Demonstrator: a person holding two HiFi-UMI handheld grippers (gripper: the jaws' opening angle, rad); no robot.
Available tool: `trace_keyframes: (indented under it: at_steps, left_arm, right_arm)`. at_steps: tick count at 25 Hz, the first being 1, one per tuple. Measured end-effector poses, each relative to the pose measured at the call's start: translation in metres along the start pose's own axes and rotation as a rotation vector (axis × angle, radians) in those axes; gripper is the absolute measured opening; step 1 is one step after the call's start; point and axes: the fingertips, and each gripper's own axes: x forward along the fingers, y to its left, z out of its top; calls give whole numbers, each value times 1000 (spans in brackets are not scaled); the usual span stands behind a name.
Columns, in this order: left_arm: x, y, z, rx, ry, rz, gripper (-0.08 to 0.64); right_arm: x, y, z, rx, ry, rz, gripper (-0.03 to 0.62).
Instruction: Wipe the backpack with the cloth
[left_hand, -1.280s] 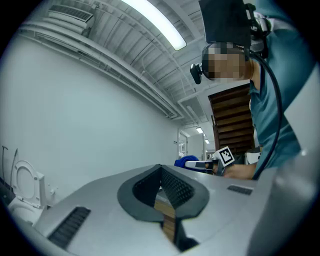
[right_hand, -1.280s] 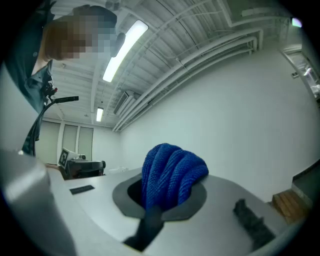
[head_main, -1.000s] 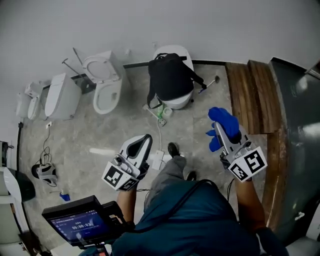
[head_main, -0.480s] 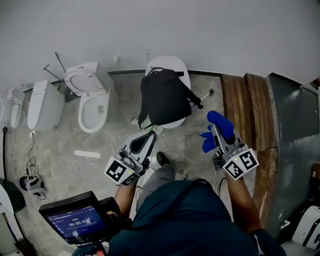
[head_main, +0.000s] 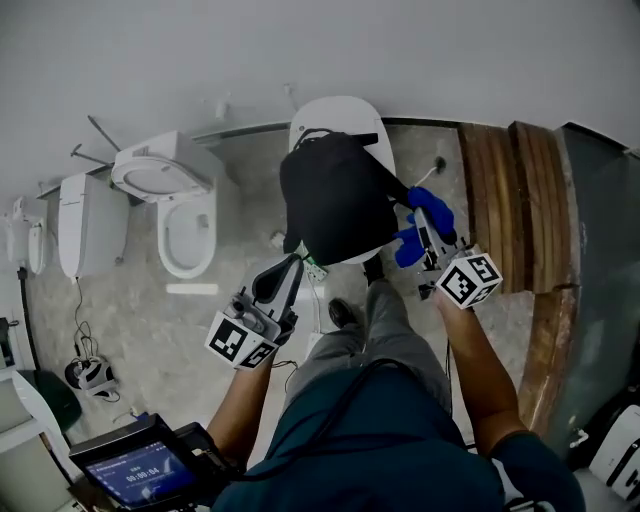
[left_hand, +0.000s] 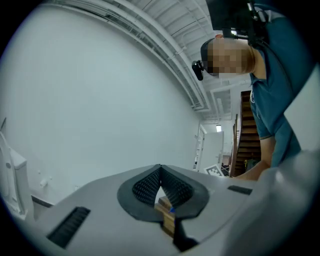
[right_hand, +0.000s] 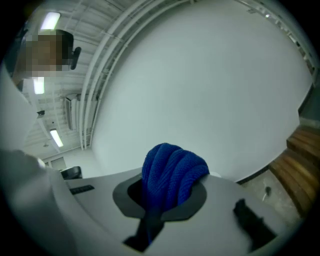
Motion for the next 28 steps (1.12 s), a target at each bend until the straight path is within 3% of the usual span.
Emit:
trace_keyframes:
  at_steps: [5, 8, 14, 18, 24, 28]
  left_arm:
    - [16, 48, -36, -48, 102, 109, 5]
    - [31, 73, -63, -107, 157, 159, 5]
    - [68, 108, -102, -174, 198, 194, 5]
    - [79, 125, -107, -183, 207, 214, 5]
    - [82, 147, -107, -188, 198, 262, 5]
    - [91, 163, -128, -176, 210, 271, 5]
  right_arm:
    - [81, -137, -95, 229, 27, -176, 14]
    - [109, -204, -167, 295, 120, -278, 14]
    - [136, -252, -273, 320, 388, -215, 14]
    - [170, -265, -264, 417, 336, -159, 14]
    - [296, -250, -211, 389, 329, 85, 14]
    - [330, -236, -202, 406, 381, 190, 14]
